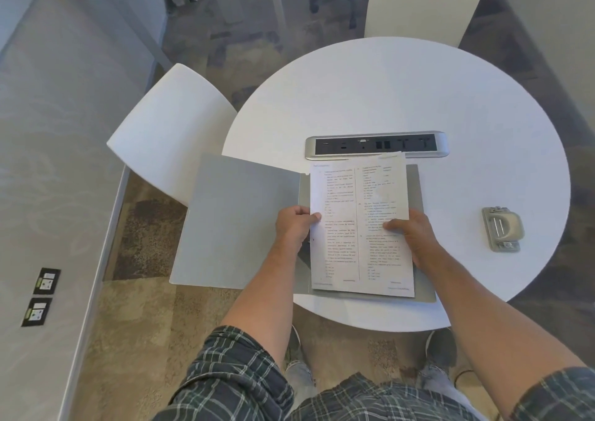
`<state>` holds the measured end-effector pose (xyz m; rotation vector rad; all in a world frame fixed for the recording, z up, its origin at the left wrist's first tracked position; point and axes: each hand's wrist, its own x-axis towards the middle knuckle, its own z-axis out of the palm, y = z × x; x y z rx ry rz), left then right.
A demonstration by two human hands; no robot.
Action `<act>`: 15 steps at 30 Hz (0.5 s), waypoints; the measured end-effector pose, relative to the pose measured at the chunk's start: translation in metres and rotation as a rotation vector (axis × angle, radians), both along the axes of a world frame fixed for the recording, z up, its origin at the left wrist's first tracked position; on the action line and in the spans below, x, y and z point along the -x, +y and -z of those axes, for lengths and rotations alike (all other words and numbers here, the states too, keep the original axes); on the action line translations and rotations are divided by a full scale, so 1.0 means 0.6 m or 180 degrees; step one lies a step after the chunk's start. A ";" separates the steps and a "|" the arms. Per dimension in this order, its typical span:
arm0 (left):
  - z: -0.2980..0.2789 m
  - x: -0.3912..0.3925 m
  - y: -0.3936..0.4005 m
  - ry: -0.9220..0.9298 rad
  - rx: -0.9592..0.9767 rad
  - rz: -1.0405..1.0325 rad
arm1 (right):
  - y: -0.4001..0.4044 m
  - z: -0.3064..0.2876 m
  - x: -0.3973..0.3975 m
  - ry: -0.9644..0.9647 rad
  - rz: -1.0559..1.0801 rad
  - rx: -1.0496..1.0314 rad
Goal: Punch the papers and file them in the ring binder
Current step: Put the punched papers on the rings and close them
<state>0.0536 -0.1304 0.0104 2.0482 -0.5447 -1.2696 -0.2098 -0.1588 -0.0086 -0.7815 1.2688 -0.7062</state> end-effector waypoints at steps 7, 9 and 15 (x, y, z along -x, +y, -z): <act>0.012 0.002 -0.012 -0.0244 0.0087 0.0011 | 0.010 0.018 0.004 0.0285 0.0015 0.0019; 0.016 0.001 -0.013 -0.0133 0.0097 -0.0054 | 0.014 0.023 0.009 0.0383 -0.0041 0.0005; 0.022 0.001 -0.022 -0.0030 0.0097 -0.0119 | 0.020 0.033 0.014 0.0369 -0.0128 -0.0017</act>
